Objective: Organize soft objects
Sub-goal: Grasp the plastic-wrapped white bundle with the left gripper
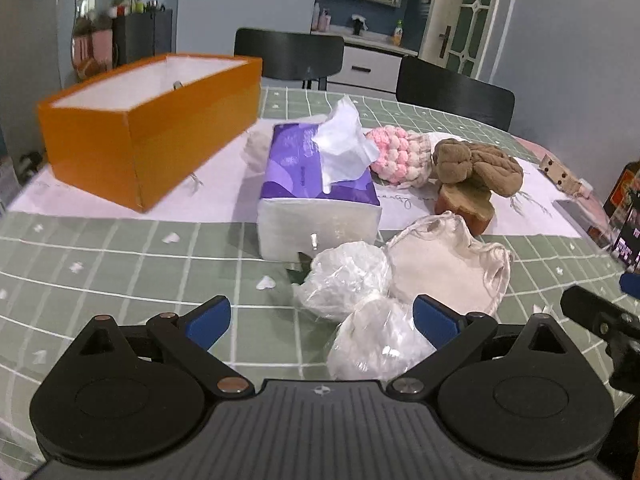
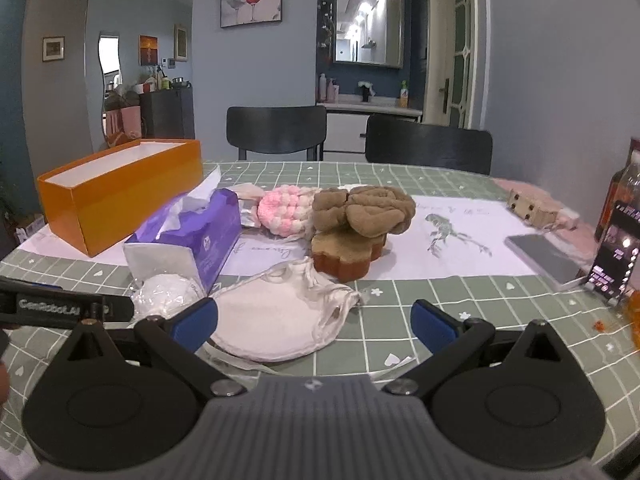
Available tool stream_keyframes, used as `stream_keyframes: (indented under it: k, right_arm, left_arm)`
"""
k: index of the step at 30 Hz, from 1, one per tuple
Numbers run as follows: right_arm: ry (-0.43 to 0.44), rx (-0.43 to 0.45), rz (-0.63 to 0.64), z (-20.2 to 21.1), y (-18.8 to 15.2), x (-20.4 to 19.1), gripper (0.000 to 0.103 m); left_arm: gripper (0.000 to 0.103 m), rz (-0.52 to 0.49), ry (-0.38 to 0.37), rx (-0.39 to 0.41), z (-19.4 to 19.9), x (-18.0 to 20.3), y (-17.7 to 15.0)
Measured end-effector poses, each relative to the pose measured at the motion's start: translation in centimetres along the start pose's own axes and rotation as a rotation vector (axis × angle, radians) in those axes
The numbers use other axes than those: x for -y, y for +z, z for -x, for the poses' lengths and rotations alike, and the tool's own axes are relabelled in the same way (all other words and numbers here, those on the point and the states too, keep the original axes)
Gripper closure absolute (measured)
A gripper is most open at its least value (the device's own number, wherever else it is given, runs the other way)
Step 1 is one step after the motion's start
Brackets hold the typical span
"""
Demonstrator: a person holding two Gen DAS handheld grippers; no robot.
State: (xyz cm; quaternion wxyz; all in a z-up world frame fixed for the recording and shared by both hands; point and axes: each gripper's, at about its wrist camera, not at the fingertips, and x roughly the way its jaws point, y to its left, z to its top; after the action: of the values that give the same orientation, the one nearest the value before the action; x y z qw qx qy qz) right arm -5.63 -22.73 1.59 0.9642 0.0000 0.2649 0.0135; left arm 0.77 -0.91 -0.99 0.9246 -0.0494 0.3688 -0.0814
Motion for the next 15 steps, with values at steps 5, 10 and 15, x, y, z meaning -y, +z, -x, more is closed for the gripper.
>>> stream_keyframes:
  k: [5,10,15]
  right_arm:
    - [0.017,-0.015,-0.026,-1.6,0.7,1.2,0.002]
    - [0.022,-0.016,-0.042,-3.4,1.4,1.9,0.002]
    - [0.027,-0.024,-0.042,-5.0,2.1,2.1,0.002]
  left_arm:
    - [0.0,0.046,-0.027,-0.078,-3.0,-0.2,0.6]
    - [0.0,0.045,-0.042,-0.1,-5.0,0.3,0.9]
    - [0.0,0.005,-0.003,-0.172,-6.9,0.8,0.5]
